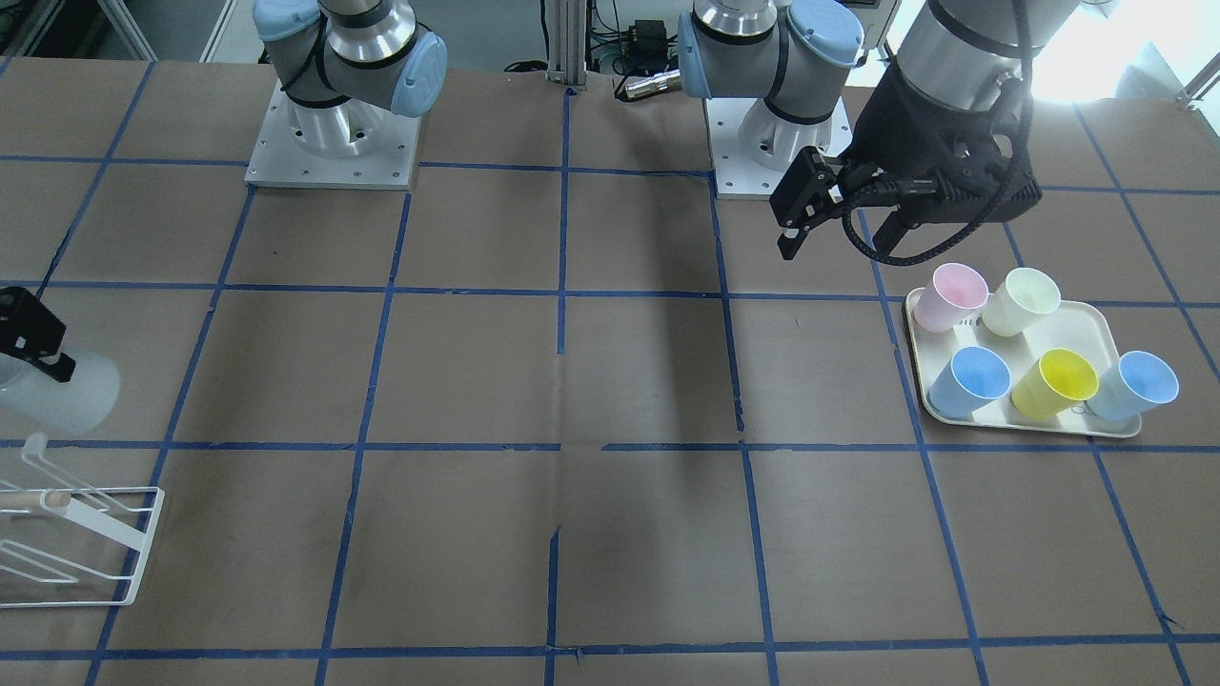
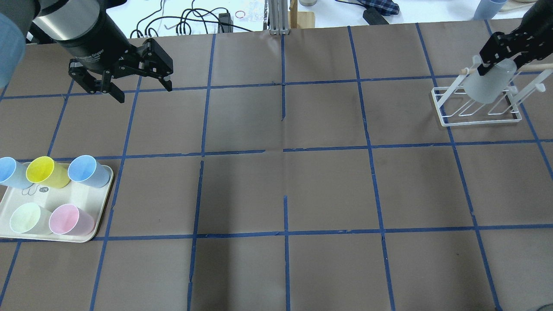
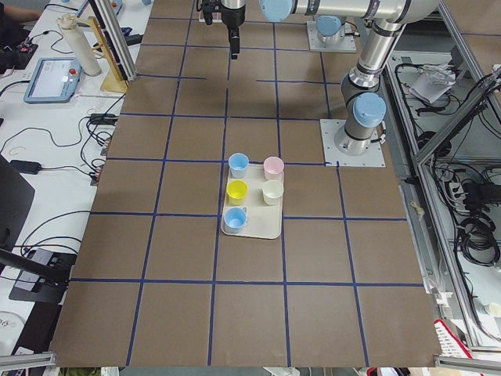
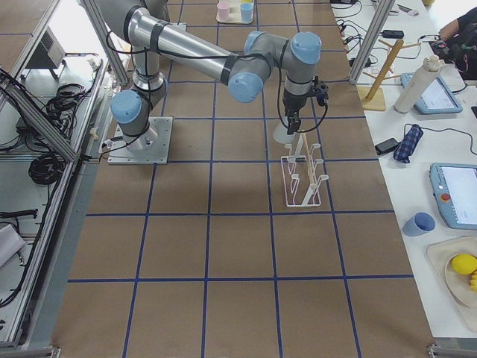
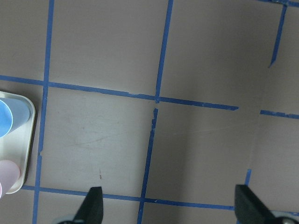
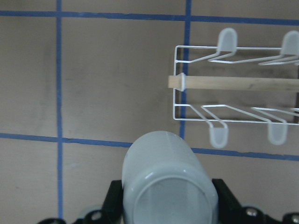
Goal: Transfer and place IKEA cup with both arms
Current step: 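Lift the white cup from the rack while the left arm reaches toward it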
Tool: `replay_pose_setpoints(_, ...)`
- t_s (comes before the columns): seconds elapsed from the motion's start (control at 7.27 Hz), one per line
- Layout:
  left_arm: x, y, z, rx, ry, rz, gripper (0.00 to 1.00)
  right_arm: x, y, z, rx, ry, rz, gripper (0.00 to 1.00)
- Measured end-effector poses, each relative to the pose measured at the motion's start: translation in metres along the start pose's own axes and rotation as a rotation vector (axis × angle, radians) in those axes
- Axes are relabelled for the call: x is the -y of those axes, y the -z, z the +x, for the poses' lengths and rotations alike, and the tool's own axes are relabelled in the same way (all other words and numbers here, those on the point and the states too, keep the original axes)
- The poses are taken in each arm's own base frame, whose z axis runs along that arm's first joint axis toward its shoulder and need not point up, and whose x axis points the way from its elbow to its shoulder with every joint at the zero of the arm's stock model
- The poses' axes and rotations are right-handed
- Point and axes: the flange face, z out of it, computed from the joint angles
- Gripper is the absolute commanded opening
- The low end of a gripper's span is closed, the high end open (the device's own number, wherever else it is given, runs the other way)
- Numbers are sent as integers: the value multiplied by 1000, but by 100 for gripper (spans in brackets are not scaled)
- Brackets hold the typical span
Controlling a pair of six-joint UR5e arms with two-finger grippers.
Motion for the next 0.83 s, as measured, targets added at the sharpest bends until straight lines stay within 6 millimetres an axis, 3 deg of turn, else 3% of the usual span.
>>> replay_pose_setpoints(0.28, -3, 20, 1, -62, 14, -4, 100, 0, -8, -33, 265, -21, 40, 33)
replay_pose_setpoints(0.41, -4, 20, -2, -114, 30, -32, 100, -1, -16, -53, 420, -42, 37, 32)
replay_pose_setpoints(0.83, -1, -23, -26, -453, 161, -212, 100, -4, -33, -125, 773, -105, -20, 30)
